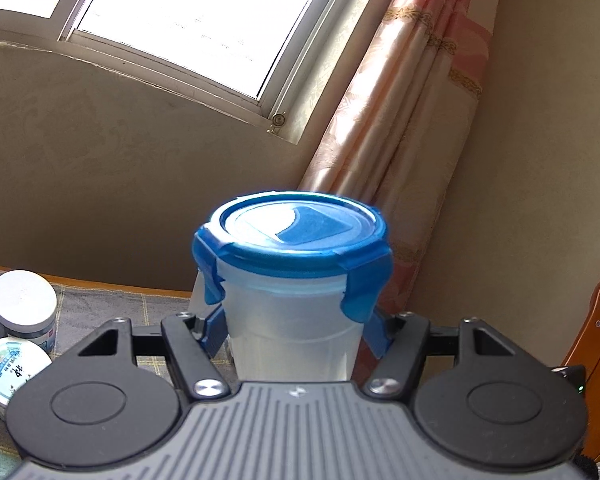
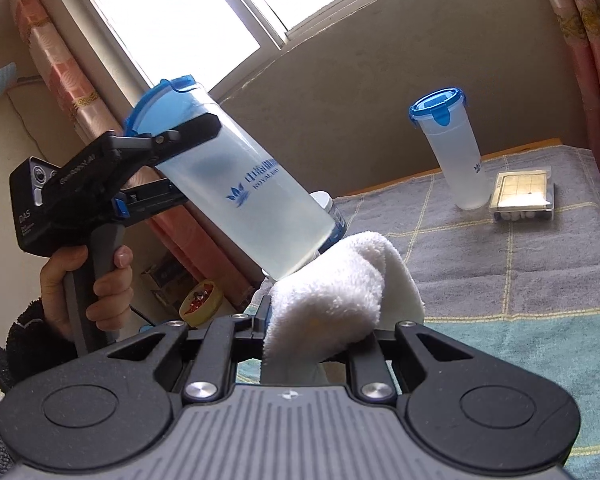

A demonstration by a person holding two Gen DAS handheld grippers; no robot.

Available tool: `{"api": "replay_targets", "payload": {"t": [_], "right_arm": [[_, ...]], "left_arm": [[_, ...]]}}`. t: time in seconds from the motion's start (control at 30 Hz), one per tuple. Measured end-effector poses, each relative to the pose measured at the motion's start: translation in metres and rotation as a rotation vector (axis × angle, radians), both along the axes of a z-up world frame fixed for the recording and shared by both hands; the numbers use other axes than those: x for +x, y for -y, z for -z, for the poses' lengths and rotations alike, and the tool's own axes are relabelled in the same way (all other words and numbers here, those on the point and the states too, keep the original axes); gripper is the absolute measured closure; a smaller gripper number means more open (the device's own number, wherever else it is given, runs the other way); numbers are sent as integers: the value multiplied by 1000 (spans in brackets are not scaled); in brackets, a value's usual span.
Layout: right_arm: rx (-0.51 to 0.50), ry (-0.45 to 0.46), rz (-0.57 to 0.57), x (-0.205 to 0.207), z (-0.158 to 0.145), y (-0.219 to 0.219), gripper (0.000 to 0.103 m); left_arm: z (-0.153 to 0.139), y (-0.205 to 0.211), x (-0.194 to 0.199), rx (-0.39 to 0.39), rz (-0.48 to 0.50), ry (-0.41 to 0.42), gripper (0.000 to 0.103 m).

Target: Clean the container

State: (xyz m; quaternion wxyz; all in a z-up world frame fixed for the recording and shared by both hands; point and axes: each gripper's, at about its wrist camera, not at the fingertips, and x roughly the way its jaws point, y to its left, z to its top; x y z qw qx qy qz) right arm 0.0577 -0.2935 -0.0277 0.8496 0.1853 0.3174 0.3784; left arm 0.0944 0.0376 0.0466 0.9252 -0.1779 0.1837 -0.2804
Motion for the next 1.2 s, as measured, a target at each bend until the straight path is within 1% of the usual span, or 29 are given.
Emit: {"api": "replay_targets", "payload": {"t": [0.1, 0.33, 0.47, 0.77, 0.87, 1.07, 1.2], "right_arm": [[-3, -3, -5, 2, 2, -3, 82], [-4, 3, -36, 5, 4, -13, 82], [-18, 6, -43, 5, 5, -16, 82], [-28, 7, 1, 1, 3, -3, 82], [-31, 27, 9, -2, -4, 1, 82], [-37, 65, 26, -6, -18, 10, 82], [-10, 130, 11, -12, -41, 14, 82]], "left_arm": [[-5, -4, -3, -61, 42, 1, 37], [0, 0, 3, -94, 89, -58, 37], [8, -1, 8, -83, 71, -95, 37], [18, 3, 10, 32, -4, -85, 37], [21, 4, 11, 70, -29, -82, 37], [28, 8, 13, 99, -48, -82, 37], [33, 11, 15, 119, -61, -83, 37]]}}
